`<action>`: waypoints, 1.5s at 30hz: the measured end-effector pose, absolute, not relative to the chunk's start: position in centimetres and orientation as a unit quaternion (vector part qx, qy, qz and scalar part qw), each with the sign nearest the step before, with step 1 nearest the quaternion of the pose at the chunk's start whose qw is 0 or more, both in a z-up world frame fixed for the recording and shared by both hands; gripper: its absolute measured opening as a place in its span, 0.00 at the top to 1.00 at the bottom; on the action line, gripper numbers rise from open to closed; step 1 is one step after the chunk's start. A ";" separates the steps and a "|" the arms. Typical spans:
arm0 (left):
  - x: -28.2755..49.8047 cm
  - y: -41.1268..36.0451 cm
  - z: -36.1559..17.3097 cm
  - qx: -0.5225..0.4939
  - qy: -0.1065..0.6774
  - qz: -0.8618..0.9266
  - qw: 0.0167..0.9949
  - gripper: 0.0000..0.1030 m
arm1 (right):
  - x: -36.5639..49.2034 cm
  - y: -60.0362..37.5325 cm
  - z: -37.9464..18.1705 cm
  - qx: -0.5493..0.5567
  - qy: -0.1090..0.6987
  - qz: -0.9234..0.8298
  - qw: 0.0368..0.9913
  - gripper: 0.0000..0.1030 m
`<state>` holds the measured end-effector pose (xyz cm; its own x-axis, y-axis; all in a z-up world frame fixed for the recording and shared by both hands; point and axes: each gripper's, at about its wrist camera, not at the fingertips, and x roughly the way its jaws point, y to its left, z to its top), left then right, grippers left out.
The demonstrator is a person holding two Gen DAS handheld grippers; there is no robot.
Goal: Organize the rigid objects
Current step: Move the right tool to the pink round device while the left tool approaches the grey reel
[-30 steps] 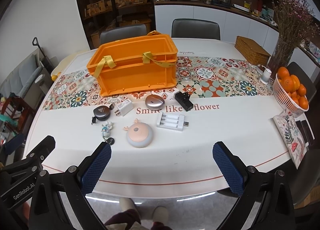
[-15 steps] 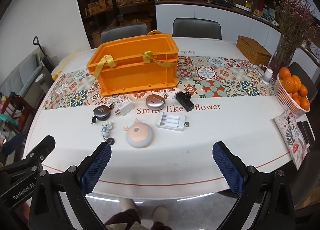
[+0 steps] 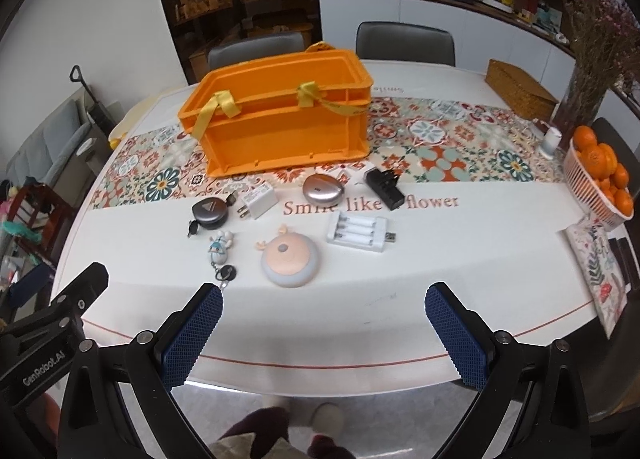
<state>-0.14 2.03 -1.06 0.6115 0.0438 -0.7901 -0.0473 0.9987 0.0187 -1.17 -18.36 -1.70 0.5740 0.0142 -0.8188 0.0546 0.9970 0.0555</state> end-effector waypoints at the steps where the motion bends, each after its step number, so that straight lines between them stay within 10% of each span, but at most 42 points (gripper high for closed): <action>1: 0.2 2.3 -1.3 -0.003 0.444 0.021 0.896 0.00 | -0.8 -18.3 -2.0 0.043 0.467 -0.007 0.883 0.01; 45: 16.0 3.3 -14.6 0.053 0.590 -0.069 0.803 0.00 | 12.4 -14.5 -16.6 0.093 0.608 -0.072 0.786 0.15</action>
